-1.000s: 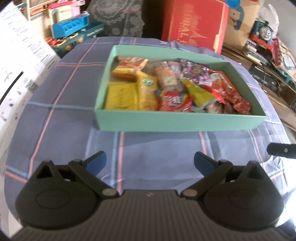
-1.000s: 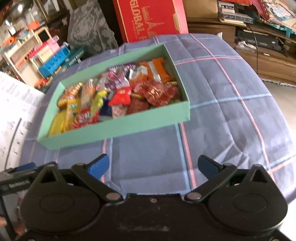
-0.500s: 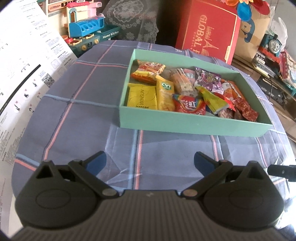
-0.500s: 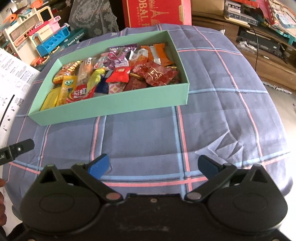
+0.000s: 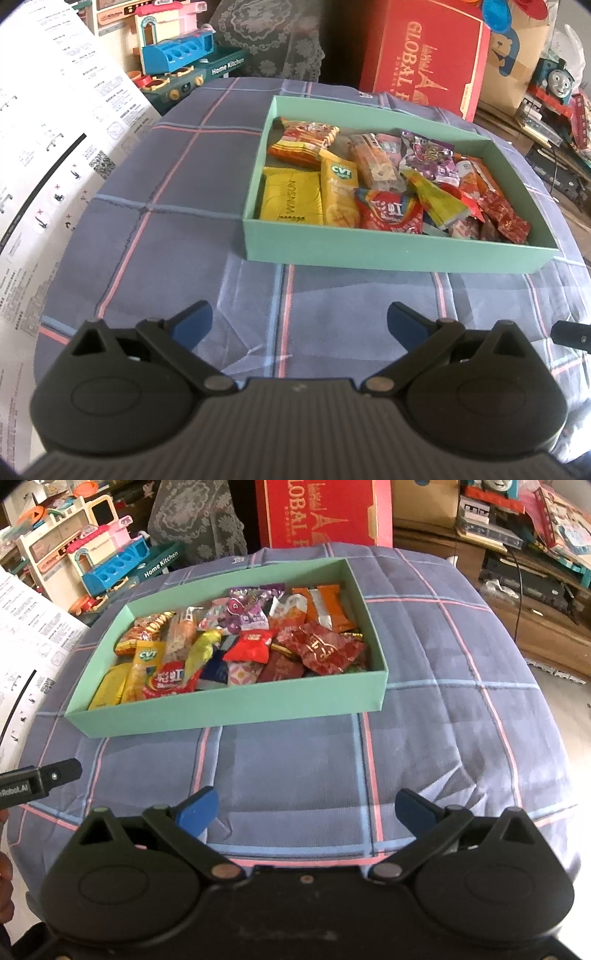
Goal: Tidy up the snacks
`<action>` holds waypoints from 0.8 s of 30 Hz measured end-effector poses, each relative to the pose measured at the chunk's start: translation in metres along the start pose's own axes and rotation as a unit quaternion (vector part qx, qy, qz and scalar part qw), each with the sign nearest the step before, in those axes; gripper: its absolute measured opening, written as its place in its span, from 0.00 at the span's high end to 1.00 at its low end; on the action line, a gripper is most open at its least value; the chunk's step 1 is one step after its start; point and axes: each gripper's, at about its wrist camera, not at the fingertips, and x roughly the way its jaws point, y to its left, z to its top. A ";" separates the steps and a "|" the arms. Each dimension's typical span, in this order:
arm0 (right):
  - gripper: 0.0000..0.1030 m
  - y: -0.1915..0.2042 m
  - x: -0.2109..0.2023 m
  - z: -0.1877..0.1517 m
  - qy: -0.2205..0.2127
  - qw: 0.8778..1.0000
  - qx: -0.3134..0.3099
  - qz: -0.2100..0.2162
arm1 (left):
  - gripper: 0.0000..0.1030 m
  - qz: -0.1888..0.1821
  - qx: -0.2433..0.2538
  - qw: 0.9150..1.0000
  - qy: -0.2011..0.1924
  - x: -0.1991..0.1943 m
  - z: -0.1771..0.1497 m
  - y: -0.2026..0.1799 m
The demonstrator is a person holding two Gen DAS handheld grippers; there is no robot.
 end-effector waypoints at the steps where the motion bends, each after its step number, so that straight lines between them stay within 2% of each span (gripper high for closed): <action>1: 0.00 0.000 0.000 0.001 0.000 1.000 0.002 0.000 | 0.00 0.002 0.000 1.000 -0.001 0.000 0.001 0.000; 24: 0.00 0.005 0.002 0.003 0.003 1.000 0.004 -0.006 | 0.00 0.016 0.004 1.000 -0.010 -0.003 0.007 0.002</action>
